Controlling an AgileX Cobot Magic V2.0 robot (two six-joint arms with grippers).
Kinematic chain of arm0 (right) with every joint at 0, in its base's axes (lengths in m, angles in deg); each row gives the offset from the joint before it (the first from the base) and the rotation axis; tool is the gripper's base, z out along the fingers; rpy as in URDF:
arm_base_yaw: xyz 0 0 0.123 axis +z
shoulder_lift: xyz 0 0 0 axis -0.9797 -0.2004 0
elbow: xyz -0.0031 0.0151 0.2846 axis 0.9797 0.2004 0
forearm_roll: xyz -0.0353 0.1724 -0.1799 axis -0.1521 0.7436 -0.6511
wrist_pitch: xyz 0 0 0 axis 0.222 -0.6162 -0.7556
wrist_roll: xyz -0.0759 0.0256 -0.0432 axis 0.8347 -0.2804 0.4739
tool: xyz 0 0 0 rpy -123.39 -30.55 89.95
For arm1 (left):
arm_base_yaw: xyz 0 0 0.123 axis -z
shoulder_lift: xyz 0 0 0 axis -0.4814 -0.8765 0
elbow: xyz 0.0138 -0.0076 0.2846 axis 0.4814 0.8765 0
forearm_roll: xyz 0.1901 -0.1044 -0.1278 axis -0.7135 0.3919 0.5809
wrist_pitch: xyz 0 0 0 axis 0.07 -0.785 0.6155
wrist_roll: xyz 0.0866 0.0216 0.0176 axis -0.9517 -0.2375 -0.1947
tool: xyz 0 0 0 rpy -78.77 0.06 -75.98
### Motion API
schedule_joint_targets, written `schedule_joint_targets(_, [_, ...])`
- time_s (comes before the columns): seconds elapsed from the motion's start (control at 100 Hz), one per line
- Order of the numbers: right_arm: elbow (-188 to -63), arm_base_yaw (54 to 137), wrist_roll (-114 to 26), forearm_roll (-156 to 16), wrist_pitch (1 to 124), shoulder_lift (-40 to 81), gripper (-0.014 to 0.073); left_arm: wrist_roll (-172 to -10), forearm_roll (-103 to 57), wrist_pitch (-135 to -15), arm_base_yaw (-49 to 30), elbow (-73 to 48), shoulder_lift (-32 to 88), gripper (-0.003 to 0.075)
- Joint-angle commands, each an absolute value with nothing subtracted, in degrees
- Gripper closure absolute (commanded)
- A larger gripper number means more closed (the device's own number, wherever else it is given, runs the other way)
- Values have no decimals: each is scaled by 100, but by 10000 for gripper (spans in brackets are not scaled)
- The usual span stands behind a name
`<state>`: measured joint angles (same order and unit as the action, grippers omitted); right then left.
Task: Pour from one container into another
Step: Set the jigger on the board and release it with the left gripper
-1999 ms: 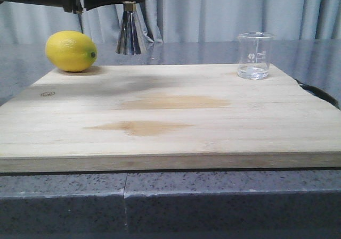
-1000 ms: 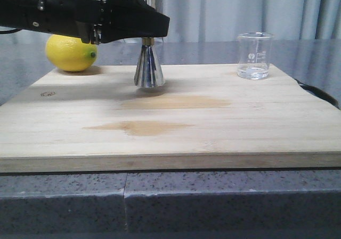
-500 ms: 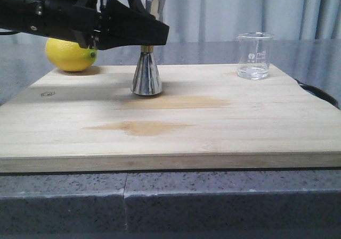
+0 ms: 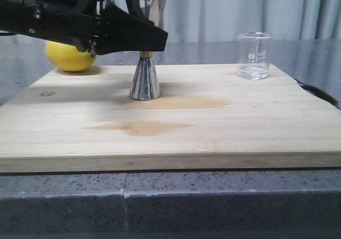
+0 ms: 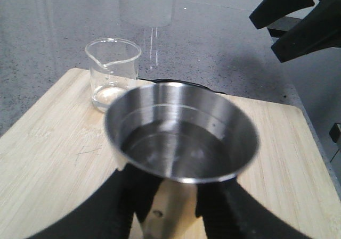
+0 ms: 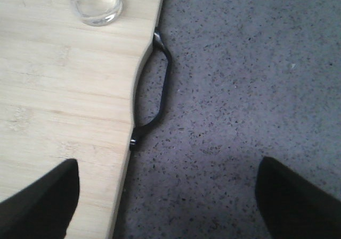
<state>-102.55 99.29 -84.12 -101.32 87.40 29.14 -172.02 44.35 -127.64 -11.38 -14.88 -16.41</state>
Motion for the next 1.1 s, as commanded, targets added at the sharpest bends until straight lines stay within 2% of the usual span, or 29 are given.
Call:
schedule_joint_targets(0.0, [-10454, 9948, -8364, -10273, 8438, 2975, 8, -17223, 4791, -12970, -1084, -1633, -1412, 470])
schedule_joint_targets(0.55, [-10454, 9948, -8364, -10273, 8438, 2975, 8, -17223, 4656, -12887, -1084, -1633, -1412, 458])
schedule_joint_targets(0.63, [-10454, 9948, -8364, -10273, 8438, 2975, 8, -17223, 4599, -12824, -1084, -1633, -1412, 404])
schedule_joint_targets(0.74, [-10454, 9948, -8364, -10273, 8438, 2975, 8, -17184, 4478, -12721, -1084, -1633, -1412, 269])
schedule_joint_targets(0.85, [-10454, 9948, -8364, -10273, 8438, 2975, 8, -16802, 4176, -12529, -1084, -1657, -1314, 174])
schedule_joint_targets(1.09, [-10454, 9948, -8364, -10273, 8438, 2975, 8, -15022, 2468, -11885, -1084, -1905, -640, 162])
